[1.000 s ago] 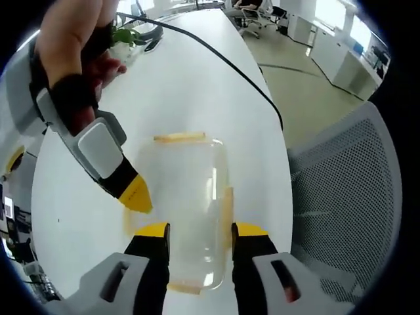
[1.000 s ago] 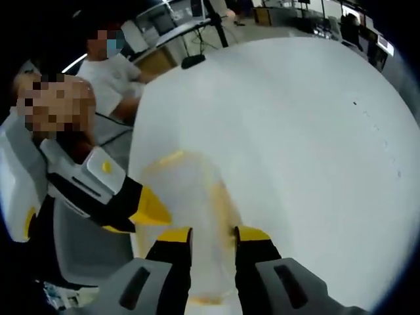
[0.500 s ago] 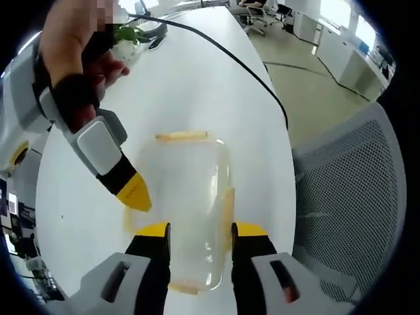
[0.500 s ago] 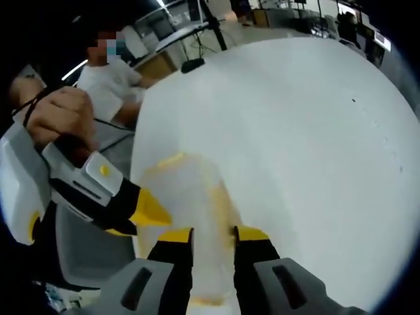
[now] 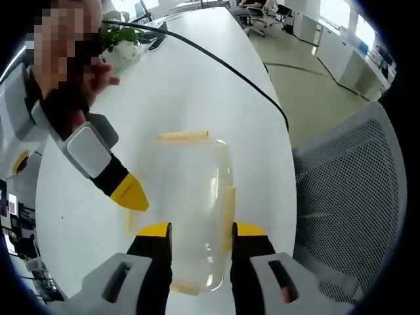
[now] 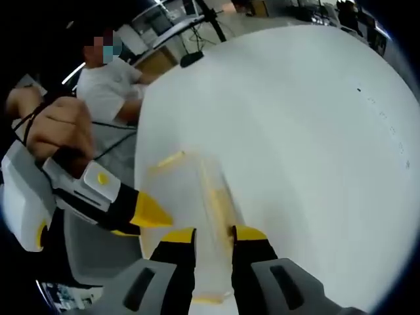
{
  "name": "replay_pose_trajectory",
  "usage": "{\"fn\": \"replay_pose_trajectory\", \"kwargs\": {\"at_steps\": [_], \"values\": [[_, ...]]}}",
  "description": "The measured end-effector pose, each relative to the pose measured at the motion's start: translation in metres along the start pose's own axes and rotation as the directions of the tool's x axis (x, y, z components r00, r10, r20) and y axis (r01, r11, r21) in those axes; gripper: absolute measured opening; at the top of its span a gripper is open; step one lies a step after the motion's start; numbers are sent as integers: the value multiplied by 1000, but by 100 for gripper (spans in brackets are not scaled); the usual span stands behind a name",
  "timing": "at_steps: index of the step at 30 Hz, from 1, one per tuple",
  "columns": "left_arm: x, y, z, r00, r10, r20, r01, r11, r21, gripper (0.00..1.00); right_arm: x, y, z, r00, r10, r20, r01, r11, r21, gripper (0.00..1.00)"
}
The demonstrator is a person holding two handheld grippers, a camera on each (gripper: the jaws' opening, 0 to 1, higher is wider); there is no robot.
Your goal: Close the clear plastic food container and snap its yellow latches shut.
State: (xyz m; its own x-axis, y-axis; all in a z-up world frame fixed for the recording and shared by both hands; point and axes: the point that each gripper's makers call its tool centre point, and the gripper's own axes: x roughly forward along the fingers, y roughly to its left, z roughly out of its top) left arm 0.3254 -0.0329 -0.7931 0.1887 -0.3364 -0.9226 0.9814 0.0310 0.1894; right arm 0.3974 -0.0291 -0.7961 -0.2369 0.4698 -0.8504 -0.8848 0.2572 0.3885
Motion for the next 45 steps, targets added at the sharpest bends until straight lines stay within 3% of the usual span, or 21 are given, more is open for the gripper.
{"fn": "replay_pose_trajectory", "kwargs": {"at_steps": [6, 9, 12, 19, 34, 37, 40, 42, 45], "values": [[0, -1, -1, 1000, 11, -14, -11, 1000, 13, 32, 3, 1, 0, 997, -4, -79, 4, 1000, -9, 18], [0, -2, -1, 1000, -5, 2, 5, 1000, 8, 31, 9, 6, 3, 996, 26, -87, -28, 999, -21, 21], [-1, -2, -3, 1000, 12, 15, -12, 1000, 9, 30, 6, 7, 5, 997, 45, -57, -45, 999, 15, 22], [1, 0, -2, 1000, 9, 12, -9, 1000, 11, 32, 7, 8, 2, 997, 39, -69, -43, 998, -49, 23], [-1, 2, 0, 1000, 23, -3, -22, 998, 58, 36, 3, 8, 0, 997, 10, -73, -17, 995, -103, 24], [-2, 2, 0, 1000, 20, 12, -20, 999, 38, 37, 2, 8, 1, 998, -10, -69, 1, 993, -120, 24], [-2, -1, 2, 1000, 15, 20, -15, 1000, 13, 45, 0, 8, -5, 996, -34, -88, 21, 989, -147, 29], [-2, 1, 3, 999, 18, 28, -18, 1000, -3, 51, -3, 6, -7, 996, -43, -77, 32, 990, -139, 35], [-5, 5, 4, 999, 18, 43, -17, 999, -38, 50, -9, 2, -7, 997, -63, -52, 56, 990, -128, 34]]}}
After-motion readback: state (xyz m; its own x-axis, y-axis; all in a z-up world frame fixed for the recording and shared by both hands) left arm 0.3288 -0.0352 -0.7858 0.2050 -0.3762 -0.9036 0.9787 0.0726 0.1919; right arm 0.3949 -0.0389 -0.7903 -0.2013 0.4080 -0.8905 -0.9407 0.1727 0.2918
